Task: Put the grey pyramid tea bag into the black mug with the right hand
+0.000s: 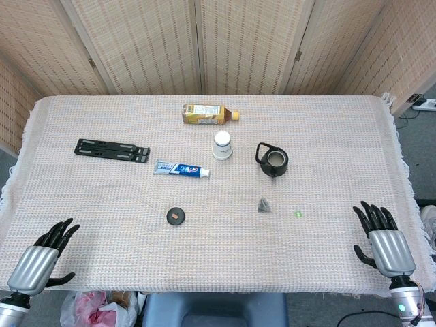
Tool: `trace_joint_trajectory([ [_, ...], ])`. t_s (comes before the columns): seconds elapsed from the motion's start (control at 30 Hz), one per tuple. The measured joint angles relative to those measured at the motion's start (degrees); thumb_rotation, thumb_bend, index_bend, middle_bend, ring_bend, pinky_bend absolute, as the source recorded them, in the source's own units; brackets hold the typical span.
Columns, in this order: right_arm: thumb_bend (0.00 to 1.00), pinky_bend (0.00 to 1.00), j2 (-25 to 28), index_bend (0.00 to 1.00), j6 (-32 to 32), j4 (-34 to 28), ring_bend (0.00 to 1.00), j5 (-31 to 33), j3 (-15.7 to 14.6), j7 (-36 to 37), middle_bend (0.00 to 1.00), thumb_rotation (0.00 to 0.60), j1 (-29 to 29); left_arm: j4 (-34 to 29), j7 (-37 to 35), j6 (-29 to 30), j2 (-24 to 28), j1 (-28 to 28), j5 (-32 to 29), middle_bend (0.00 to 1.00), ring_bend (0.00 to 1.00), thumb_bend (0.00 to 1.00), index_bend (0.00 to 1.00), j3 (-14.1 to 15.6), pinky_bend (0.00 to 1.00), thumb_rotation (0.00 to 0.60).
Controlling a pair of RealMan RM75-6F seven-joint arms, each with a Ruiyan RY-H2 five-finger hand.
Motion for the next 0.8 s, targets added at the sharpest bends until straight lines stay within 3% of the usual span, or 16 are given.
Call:
trace_joint_trajectory([
  [0.27, 0.24, 0.00, -0.37, 0.05, -2.40, 0.46, 0.00, 0.76, 0.54, 1.12, 0.00, 0.600, 0.86, -0.36, 0.29, 0.20, -0.16, 0.07, 0.48, 0.00, 0.01, 0.06, 0.00, 0.12, 0.26, 0.600],
  [0.4, 0.25, 0.00, -2.37, 0.13, -4.11, 1.77, 0.00, 0.49, 1.13, 0.37, 0.00, 0.600, 2.41, -0.30, -0.11, -0.44, -0.01, -0.25, 0.31, 0.00, 0.01, 0.06, 0.00, 0.14, 0.26, 0.600],
  [0.8, 0.32, 0.00, -14.66, 0.27, -15.00, 9.91, 0.00, 6.76, 5.81, -9.81, 0.00, 0.600, 11.21, 0.26, -6.01, 1.28, 2.12, -0.11, 2.16, 0.00, 0.01, 0.06, 0.00, 0.69, 0.26, 0.600],
])
